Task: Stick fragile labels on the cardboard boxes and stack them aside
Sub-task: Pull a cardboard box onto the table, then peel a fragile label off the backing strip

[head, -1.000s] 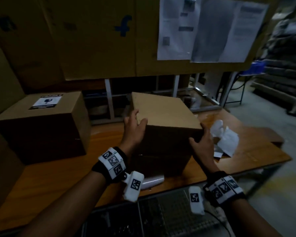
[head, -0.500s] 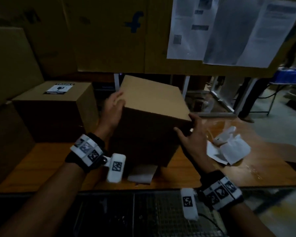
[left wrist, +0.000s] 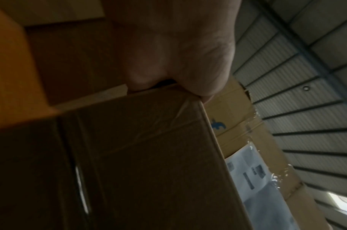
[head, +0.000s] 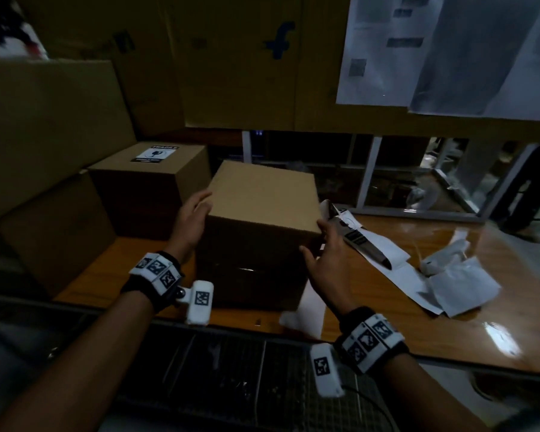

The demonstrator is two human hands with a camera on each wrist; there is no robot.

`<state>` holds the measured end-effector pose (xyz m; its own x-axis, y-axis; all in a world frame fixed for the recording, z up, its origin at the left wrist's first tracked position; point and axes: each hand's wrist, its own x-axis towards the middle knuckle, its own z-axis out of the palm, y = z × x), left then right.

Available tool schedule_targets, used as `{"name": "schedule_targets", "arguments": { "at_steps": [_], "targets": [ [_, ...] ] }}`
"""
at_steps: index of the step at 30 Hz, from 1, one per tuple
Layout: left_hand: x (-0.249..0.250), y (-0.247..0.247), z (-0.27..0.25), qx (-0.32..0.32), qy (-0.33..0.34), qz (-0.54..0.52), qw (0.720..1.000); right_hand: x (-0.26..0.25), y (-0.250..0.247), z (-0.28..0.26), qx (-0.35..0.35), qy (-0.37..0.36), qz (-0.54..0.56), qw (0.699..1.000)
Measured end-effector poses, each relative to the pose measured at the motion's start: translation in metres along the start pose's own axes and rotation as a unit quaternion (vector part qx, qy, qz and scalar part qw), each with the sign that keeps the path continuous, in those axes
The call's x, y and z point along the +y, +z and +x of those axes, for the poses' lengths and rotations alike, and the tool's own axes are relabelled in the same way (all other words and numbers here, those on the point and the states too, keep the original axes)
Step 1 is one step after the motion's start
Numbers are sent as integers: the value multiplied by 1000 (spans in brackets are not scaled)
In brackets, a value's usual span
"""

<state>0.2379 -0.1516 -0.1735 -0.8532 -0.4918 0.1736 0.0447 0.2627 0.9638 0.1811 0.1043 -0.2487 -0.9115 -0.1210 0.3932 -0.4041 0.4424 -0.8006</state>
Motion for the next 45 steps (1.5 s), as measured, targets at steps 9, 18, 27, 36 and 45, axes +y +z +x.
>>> {"name": "schedule_targets", "arguments": {
  "at_steps": [9,18,27,36,45],
  "targets": [
    [-20,4,15,-28,-3,68,997,5,-9,7,2,-22,-57,998],
    [13,18,48,-183,262,384,867,-19,34,17,-70,-46,-42,996],
    [53,61,71,-267,216,518,784,17,1,40,-51,48,10,998],
    [90,175,44,-285,204,378,857,149,-50,131,-68,124,-317,938],
    [6,298,53,-195,10,319,927,237,-76,203,-253,28,-407,877]
  ]
}}
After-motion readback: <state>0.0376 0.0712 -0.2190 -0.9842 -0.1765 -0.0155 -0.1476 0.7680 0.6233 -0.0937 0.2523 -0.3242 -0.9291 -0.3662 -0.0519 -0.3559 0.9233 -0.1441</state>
